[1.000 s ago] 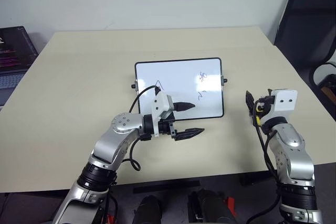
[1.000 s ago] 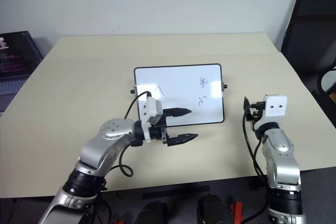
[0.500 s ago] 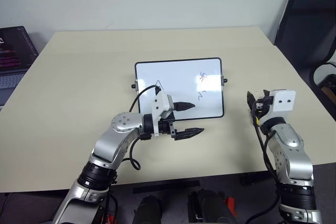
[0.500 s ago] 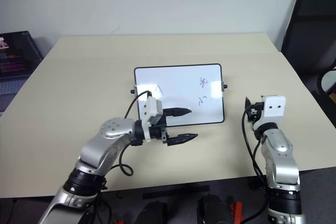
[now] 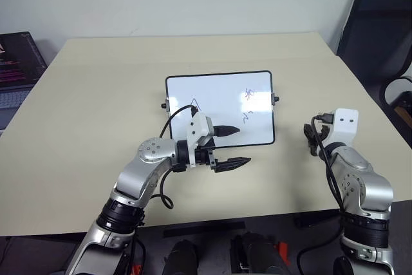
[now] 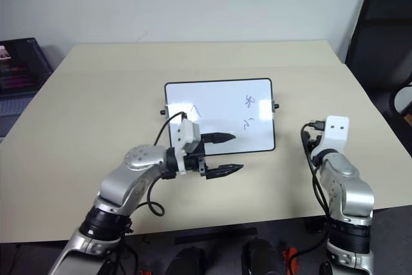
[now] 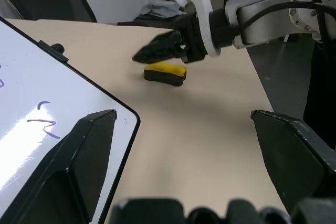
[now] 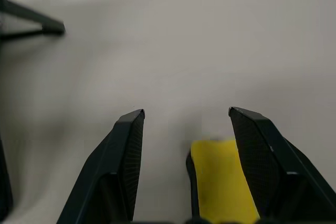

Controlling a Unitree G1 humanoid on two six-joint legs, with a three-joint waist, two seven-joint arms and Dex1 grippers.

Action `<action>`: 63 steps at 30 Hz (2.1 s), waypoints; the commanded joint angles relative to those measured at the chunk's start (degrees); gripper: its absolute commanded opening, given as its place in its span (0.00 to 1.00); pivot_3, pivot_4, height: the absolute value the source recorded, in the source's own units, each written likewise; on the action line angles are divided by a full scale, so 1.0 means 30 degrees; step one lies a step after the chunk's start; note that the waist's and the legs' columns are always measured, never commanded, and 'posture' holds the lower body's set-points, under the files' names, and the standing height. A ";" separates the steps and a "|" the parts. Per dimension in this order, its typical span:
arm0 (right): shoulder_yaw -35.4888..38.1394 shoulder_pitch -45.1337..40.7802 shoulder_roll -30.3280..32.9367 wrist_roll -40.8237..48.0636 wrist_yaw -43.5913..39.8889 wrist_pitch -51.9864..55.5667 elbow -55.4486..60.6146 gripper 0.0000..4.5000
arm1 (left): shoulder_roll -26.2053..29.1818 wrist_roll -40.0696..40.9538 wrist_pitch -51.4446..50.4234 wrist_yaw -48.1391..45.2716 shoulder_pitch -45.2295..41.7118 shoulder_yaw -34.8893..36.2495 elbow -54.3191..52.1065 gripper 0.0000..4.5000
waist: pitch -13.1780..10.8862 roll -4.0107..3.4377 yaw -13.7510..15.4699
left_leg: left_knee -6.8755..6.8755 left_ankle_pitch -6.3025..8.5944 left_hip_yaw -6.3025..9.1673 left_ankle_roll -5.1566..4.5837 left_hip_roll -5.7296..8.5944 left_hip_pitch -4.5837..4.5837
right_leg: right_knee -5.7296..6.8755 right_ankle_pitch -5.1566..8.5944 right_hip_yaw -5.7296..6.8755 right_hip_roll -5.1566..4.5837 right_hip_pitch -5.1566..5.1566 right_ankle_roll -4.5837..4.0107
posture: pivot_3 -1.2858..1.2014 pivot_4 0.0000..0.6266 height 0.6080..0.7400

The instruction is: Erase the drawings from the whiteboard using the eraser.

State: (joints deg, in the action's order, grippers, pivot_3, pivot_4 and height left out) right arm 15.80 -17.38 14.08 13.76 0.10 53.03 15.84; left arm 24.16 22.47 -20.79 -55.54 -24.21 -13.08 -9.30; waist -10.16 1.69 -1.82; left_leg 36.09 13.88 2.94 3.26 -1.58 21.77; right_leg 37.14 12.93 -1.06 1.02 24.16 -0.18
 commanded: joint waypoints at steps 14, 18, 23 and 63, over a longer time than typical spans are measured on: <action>0.0647 0.0331 0.0162 -0.0167 0.0232 0.0069 0.0576 0.62 | 0.0013 0.0037 0.0303 -0.0064 -0.0255 0.0291 -0.0418 1.00 | 0.0000 0.0000 -0.0010 | 0.0001 0.0000 -0.0002 0.0000 0.0001 0.0000 | 0.0001 0.0000 0.0008 0.0000 -0.0002 0.0000 | 0.52 0.24 1.00; 0.0738 0.0285 0.0243 -0.0240 0.0209 0.0076 0.0823 0.82 | -0.0056 0.0028 0.0326 -0.0065 -0.0288 0.0238 -0.0390 1.00 | 0.0000 0.0000 -0.0017 | 0.0000 0.0000 -0.0002 0.0000 0.0001 0.0001 | 0.0002 0.0000 0.0006 0.0000 -0.0002 0.0000 | 0.52 0.24 1.00; 0.0788 0.0202 0.0300 -0.0417 0.0257 0.0260 0.0622 0.99 | -0.0045 0.0029 0.0327 -0.0086 -0.0286 0.0243 -0.0373 1.00 | 0.0000 0.0000 -0.0016 | 0.0001 0.0000 -0.0003 0.0000 0.0002 0.0000 | 0.0002 0.0000 0.0007 0.0000 -0.0002 0.0000 | 0.52 0.24 1.00; 0.0686 0.0163 -0.0434 -0.0613 0.0422 -0.0539 0.0180 0.27 | 0.0144 -0.0009 0.0268 0.0347 -0.0018 0.0286 -0.0758 1.00 | 0.0000 0.0000 -0.0020 | -0.0001 0.0000 -0.0003 0.0000 0.0001 -0.0001 | -0.0002 0.0000 0.0005 0.0000 -0.0001 0.0000 | 0.52 0.24 1.00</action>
State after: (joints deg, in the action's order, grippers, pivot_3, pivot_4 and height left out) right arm 18.24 -16.65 12.08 12.24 1.73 53.19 13.54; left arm 24.54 22.47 -20.83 -54.54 -24.18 -13.08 -9.48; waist -10.16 1.69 -1.88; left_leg 36.08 13.88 2.93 3.26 -1.58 21.77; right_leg 37.14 12.93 -1.05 1.02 24.16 -0.18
